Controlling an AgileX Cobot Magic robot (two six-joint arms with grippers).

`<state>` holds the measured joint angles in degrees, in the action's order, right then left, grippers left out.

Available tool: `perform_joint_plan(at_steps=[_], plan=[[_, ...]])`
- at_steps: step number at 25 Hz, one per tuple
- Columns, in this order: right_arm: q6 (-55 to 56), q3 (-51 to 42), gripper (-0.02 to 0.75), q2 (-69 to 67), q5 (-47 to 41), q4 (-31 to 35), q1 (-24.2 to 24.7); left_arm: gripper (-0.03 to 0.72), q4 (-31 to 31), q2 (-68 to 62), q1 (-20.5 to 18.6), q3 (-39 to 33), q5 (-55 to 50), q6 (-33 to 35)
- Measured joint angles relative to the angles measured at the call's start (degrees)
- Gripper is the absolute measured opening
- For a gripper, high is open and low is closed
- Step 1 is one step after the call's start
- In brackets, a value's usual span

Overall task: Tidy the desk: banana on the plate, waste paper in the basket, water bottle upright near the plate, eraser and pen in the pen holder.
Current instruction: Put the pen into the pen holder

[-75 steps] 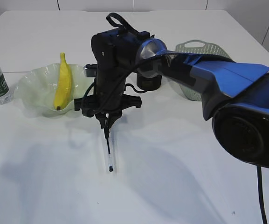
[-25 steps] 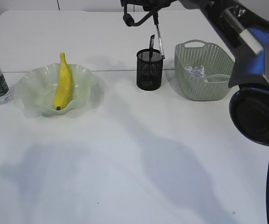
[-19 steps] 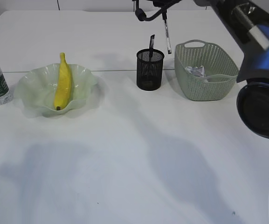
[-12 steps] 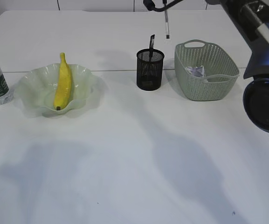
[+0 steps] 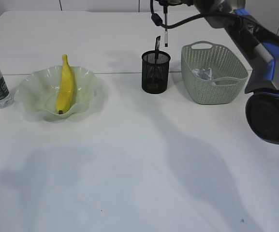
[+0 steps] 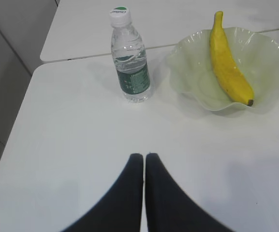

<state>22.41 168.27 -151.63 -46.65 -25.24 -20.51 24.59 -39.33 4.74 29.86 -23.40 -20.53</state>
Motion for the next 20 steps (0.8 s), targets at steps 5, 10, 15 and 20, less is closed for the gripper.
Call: perform_joint_plan(at_steps=[5, 10, 15, 20], plan=[[1.67, 0.0, 0.076, -2.36, 4.7, 1.85, 1.2, -0.024, 0.0, 0.0, 0.0, 0.0, 1.64, 0.0], [3.18, -0.11, 0.076, -4.24, 9.63, 3.06, 2.46, -0.024, 0.0, 0.0, 0.0, 0.0, 4.71, 0.0], [3.8, -0.23, 0.075, -6.15, 11.49, 4.35, 2.96, -0.024, 0.13, 0.0, 0.0, 0.0, 6.04, 0.0], [3.8, -0.23, 0.075, -7.66, 12.68, 4.87, 2.96, -0.024, 0.17, 0.0, 0.0, 0.0, 6.65, 0.0]])
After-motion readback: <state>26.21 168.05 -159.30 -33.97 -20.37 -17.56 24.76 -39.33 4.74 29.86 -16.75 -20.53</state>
